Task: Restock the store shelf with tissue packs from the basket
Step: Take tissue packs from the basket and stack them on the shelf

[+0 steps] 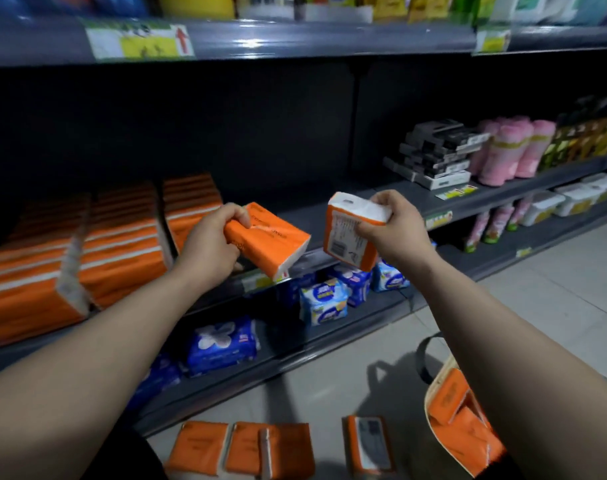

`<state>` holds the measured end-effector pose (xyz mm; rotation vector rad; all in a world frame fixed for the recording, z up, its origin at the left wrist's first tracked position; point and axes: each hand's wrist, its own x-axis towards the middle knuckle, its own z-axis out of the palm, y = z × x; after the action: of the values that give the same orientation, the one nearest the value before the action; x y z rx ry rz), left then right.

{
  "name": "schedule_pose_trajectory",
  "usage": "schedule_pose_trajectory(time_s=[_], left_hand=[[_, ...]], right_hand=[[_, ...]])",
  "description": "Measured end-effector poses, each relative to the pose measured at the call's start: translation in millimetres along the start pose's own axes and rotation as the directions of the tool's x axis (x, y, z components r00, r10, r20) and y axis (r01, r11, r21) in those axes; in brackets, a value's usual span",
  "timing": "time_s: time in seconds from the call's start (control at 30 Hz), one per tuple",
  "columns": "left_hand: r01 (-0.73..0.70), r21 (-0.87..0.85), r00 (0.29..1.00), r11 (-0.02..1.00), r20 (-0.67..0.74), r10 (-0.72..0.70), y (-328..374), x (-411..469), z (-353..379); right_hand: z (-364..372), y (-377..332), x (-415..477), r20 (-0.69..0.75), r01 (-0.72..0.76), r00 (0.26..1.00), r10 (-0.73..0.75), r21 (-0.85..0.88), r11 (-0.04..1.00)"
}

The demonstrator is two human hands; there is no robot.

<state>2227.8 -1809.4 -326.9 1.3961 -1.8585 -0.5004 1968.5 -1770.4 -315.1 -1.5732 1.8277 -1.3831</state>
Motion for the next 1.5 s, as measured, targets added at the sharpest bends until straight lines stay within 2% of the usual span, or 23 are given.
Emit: schedule_pose_trajectory(time_s=[0.1,0.23,0.37,0.47,0.6,0.7,0.8,0.97,1.03,1.13,1.23,1.33,1.4,1.5], left_hand=[[-0.061,0.058,0.996,0.996,-0.057,0.064,-2,4,-9],[-0.031,-0.077,0.993,0.997,-0.115,0.022,-7,13,-17],[-0.024,-0.059,0.974,0.998,-0.228,0.01,-27,20,-25],[0.047,-0.102,0.973,0.994,-0.219,-0.068,-39,24,-32],[0.146,-0.306,0.962,0.941,-0.179,-0.208,-51,28,-42],[0.151,-0.337,0.954,0.929,-0.197,-0.226,-55,31,-50],[0.13,-0.243,0.96,0.961,-0.212,-0.184,-56,34,-56],[0.081,0.027,0.993,0.996,-0.088,-0.079,-54,34,-57],[0.07,0.125,0.997,0.99,-0.041,-0.065,-50,33,-56],[0.064,0.17,0.998,0.983,-0.006,-0.064,-46,33,-52],[0.039,0.194,0.999,0.98,-0.007,-0.038,-49,33,-45],[0.024,0.264,1.0,0.964,-0.003,-0.024,-59,33,-38],[0.029,0.316,1.0,0.948,-0.009,-0.028,-66,34,-35],[-0.015,0.465,0.998,0.885,-0.045,0.04,-74,40,-33]], right_hand=[[19,-6,5,0.052,0.002,0.999,-0.003,0.011,1.0],[37,-10,13,0.074,-0.025,0.997,0.023,0.029,0.999],[54,-12,22,0.098,-0.096,0.991,0.088,0.082,0.992],[66,-11,28,0.095,-0.122,0.989,0.117,0.056,0.991],[75,-11,32,0.164,-0.068,0.984,0.071,-0.028,0.997],[79,-11,34,0.154,0.024,0.988,-0.004,-0.126,0.992],[79,-15,34,0.14,0.055,0.99,-0.024,-0.219,0.974],[80,-15,28,0.228,0.045,0.974,-0.013,-0.132,0.99],[79,-13,29,0.252,0.024,0.968,0.001,-0.098,0.995],[73,-16,30,0.279,0.022,0.96,0.012,-0.117,0.993],[68,-15,30,0.253,0.02,0.968,-0.003,-0.065,0.998],[66,-8,33,0.193,0.075,0.98,-0.047,-0.141,0.987],[65,-4,34,0.195,0.096,0.978,-0.07,-0.128,0.987],[62,-2,34,0.201,0.094,0.977,-0.072,-0.101,0.99]])
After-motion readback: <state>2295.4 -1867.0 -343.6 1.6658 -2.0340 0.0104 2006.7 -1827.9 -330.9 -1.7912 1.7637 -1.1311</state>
